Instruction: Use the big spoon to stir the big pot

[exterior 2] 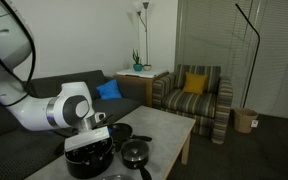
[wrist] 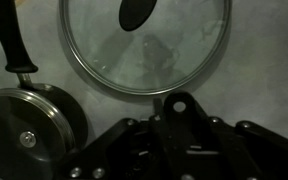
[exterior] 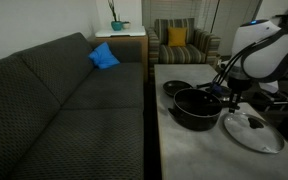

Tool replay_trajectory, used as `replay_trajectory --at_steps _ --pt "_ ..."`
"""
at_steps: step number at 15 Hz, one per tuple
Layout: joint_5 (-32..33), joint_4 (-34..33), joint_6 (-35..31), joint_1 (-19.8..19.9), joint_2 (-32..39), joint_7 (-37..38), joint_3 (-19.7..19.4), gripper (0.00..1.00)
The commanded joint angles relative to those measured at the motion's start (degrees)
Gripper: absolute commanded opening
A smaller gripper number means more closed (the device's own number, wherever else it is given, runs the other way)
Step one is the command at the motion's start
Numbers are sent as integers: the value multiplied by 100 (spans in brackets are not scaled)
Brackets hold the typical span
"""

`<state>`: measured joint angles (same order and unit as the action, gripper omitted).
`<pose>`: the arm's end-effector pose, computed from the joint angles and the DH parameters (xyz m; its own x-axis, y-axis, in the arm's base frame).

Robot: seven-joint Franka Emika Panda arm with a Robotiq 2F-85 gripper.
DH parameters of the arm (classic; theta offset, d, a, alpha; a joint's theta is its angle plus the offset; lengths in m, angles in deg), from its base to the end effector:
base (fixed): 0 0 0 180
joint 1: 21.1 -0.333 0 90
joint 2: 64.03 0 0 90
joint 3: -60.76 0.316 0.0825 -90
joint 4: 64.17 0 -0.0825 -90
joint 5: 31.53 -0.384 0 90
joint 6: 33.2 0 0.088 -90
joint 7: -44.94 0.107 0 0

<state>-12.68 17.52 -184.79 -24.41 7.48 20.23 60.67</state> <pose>0.6548 0.0455 -0.0607 0.7106 0.6954 -0.1067 0.7036 -0.7016 0.1128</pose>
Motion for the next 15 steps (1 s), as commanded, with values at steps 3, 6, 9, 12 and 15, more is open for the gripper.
replay_trajectory --at_steps 3,6,9,12,15 --pt "217 324 644 -668 -736 997 -641 7" --pt "432 113 1454 -893 -906 1020 -706 7" --pt "566 -211 2410 -1026 -973 958 -613 7" --pt "664 -701 3550 -1195 -851 966 -587 7" --pt "800 -1164 4541 -1269 -673 841 -518 7"
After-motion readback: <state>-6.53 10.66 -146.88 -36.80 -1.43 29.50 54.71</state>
